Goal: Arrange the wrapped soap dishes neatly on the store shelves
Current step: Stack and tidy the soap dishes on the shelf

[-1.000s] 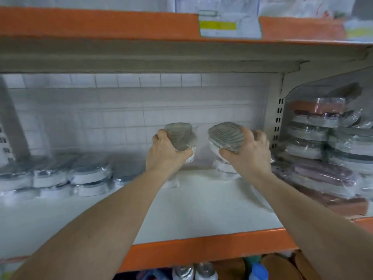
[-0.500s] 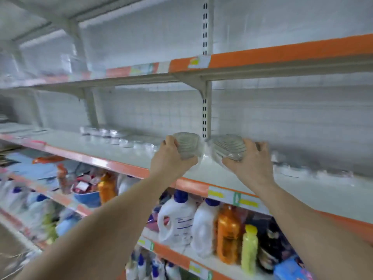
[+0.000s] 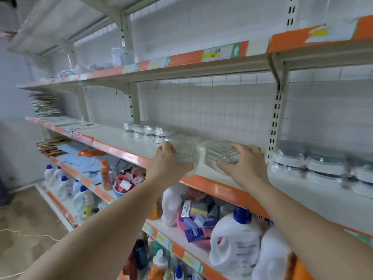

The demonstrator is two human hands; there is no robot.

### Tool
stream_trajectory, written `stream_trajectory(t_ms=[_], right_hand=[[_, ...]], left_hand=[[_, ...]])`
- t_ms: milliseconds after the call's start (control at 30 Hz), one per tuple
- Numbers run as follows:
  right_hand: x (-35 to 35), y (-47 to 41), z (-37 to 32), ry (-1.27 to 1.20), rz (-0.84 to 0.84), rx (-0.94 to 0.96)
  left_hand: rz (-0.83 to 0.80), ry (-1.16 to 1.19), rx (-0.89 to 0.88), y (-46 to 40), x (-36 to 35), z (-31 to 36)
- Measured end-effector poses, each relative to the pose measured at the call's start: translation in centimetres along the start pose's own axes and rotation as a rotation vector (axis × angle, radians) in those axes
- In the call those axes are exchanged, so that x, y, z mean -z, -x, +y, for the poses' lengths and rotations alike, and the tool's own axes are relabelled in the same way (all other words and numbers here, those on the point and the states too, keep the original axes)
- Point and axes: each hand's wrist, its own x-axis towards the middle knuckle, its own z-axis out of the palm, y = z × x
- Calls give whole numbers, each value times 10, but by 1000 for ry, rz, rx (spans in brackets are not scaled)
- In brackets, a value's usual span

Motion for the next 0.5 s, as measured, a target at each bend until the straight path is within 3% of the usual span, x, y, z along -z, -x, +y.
stream_trajectory(t_ms=[233,500], right_hand=[[-103,-121,-11,-45,-28,-10],[-170,-226,-22,21,-11,-123]], left_hand=[[-9,-96,32,-134,-27,-62],[-42,-115,-29,-260,-60,-106]])
